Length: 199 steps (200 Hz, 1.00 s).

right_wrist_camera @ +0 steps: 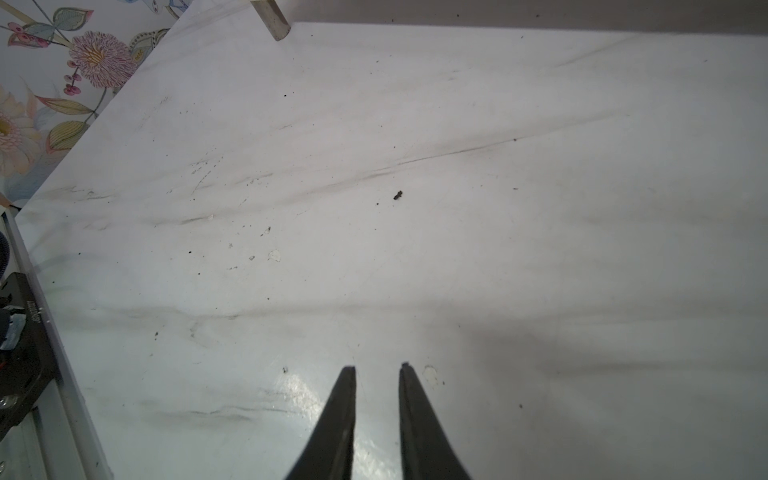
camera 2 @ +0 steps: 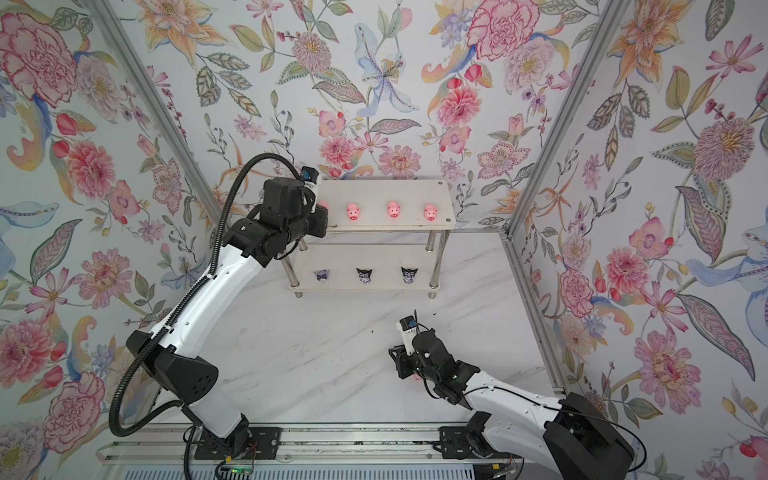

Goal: Place and organize the plastic toys onto the shelf
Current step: 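Lift the pink pig with the left gripper and carry it to the top shelf, then lower the pink pig onto the top shelf beside the other pigs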

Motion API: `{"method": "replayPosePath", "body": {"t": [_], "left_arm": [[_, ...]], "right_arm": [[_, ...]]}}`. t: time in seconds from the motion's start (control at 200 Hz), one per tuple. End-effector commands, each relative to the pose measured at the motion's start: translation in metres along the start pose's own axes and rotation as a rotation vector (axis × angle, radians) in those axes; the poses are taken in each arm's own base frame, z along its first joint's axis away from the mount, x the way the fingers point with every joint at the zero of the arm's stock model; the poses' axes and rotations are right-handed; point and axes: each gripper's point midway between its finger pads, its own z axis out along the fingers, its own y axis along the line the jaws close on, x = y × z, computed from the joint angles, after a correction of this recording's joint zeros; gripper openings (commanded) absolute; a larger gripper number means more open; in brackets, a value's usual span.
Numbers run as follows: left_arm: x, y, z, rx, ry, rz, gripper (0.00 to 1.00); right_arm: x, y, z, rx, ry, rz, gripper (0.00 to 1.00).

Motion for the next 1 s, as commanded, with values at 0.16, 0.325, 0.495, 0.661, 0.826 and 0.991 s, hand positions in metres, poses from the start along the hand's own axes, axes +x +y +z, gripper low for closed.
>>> {"method": "replayPosePath", "body": {"t": [0.16,0.325,0.495,0.661,0.826,0.991], "left_arm": [[-0.005,0.017,0.001,-0.027,-0.017,-0.032,0.30],[-0.003,0.021,0.004,-0.026,-0.008,-0.038,0.31],[0.001,0.019,0.009,-0.012,0.008,-0.037,0.35],[0.005,0.018,0.012,-0.003,0.023,-0.037,0.36],[0.006,0.017,0.011,0.004,0.027,-0.041,0.39],[0.004,0.019,0.010,-0.003,0.023,-0.040,0.47]], "right_arm": [[0.012,-0.007,0.005,0.026,0.043,0.012,0.21],[0.013,-0.007,0.007,0.027,0.050,0.014,0.22],[0.014,-0.008,0.009,0.028,0.057,0.015,0.22],[0.014,-0.007,0.010,0.027,0.061,0.017,0.22],[0.015,-0.007,0.010,0.026,0.063,0.017,0.22],[0.015,-0.008,0.010,0.027,0.062,0.019,0.23]]}}
